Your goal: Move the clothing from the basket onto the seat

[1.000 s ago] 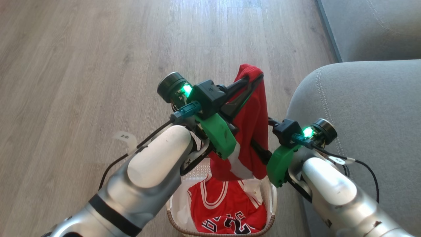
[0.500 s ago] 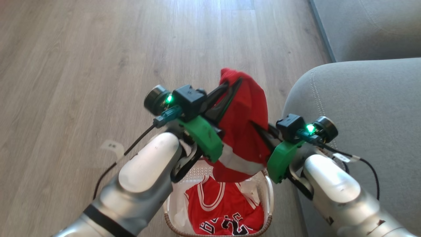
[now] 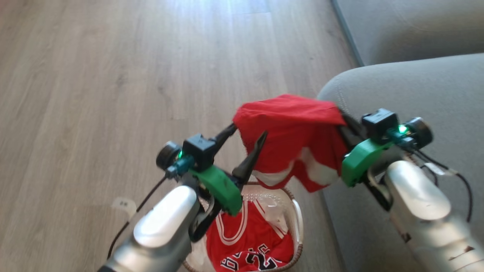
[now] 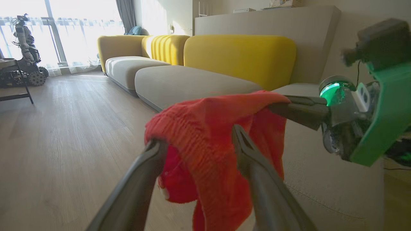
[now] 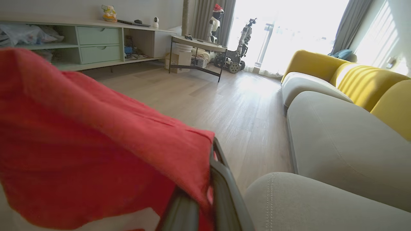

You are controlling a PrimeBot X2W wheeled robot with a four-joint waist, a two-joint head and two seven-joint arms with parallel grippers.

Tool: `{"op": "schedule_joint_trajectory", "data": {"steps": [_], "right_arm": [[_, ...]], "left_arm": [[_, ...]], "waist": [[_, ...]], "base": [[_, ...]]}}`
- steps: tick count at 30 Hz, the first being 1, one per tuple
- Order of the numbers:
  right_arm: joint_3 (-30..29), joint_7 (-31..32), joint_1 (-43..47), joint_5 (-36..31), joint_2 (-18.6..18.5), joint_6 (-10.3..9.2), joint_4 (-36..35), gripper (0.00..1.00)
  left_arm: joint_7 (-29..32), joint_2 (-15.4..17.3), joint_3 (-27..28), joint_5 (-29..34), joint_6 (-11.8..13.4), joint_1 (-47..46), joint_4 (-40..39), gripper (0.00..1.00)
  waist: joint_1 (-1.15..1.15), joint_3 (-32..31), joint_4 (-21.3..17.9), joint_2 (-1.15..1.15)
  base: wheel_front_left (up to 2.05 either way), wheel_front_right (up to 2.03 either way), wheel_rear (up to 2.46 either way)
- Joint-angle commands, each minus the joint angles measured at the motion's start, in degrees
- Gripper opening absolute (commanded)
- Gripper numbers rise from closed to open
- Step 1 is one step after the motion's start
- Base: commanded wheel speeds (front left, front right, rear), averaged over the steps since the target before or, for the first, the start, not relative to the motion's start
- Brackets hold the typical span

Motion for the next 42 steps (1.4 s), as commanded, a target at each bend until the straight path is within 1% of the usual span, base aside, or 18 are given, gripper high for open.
{"op": "schedule_joint_trajectory", "data": {"steps": [1,8,11,12,15,23,28,31,34,38,42], "right_arm": [[-0.8,-0.4,-0.7,-0.7,-0.5,0.40,-2.1,0.00],[-6.1,0.1,-0.2,-3.4,-2.9,0.40,-4.2,0.00],[-7.6,0.9,0.2,-4.3,-3.6,0.40,-6.0,0.00],[-7.6,0.9,0.2,-4.3,-3.6,0.40,-6.0,0.00],[-9.0,2.1,1.0,-5.0,-4.3,0.40,-8.0,0.00],[-10.4,5.0,2.7,-5.6,-4.9,0.40,-13.6,0.00],[-9.9,5.9,2.6,-5.3,-3.9,0.40,-15.9,0.00],[-9.8,6.2,2.0,-5.3,-3.3,0.40,-16.5,0.00],[-10.2,6.3,1.4,-5.9,-2.5,0.40,-16.7,0.00],[-10.7,6.6,0.0,-6.9,-1.8,0.40,-16.5,0.00],[-8.2,7.3,-4.2,-7.2,-2.5,0.40,-15.0,0.00]], "left_arm": [[-0.9,0.9,1.8,-0.5,0.2,-1.5,-1.3,1.00],[-2.1,0.5,1.1,-1.2,0.3,0.6,-0.4,1.00],[-2.6,0.4,0.9,-1.2,0.4,1.1,-0.3,1.00],[-2.6,0.4,0.9,-1.2,0.4,1.1,-0.3,1.00],[-3.1,0.1,0.4,-1.2,0.5,1.6,-0.3,1.00],[-3.9,-0.4,-0.8,-0.7,0.9,2.2,-0.7,1.00],[-4.1,-0.4,-1.5,-0.1,1.0,1.6,-0.5,1.00],[-4.1,-0.4,-1.8,0.1,1.2,1.1,-0.4,1.00],[-4.0,-0.3,-2.0,0.3,1.1,0.3,-0.2,1.00],[-4.0,0.0,-2.1,0.6,1.1,-0.7,-0.2,1.00],[-3.9,0.7,-2.0,1.0,1.6,-1.7,-0.7,1.00]], "waist": [[0.00,0.0,-1.3,0.00],[0.00,0.8,-6.4,0.00],[0.00,1.3,-9.3,0.00],[0.00,1.3,-9.3,0.00],[0.00,1.8,-12.2,0.00],[0.00,3.8,-20.7,0.00],[0.00,5.8,-24.4,0.00],[0.00,7.1,-25.4,0.00],[0.00,8.2,-25.5,0.00],[0.00,9.5,-24.7,0.00],[0.00,11.3,-23.2,0.00]], "base": [[0.00,0.00,0.00],[0.00,0.00,0.00],[0.00,0.00,0.00],[0.00,0.00,0.00],[0.00,0.00,0.00],[0.00,0.00,0.00],[0.00,0.00,0.00],[0.00,0.00,0.00],[0.00,0.00,0.00],[0.00,0.00,0.00],[0.00,0.00,0.00]]}}
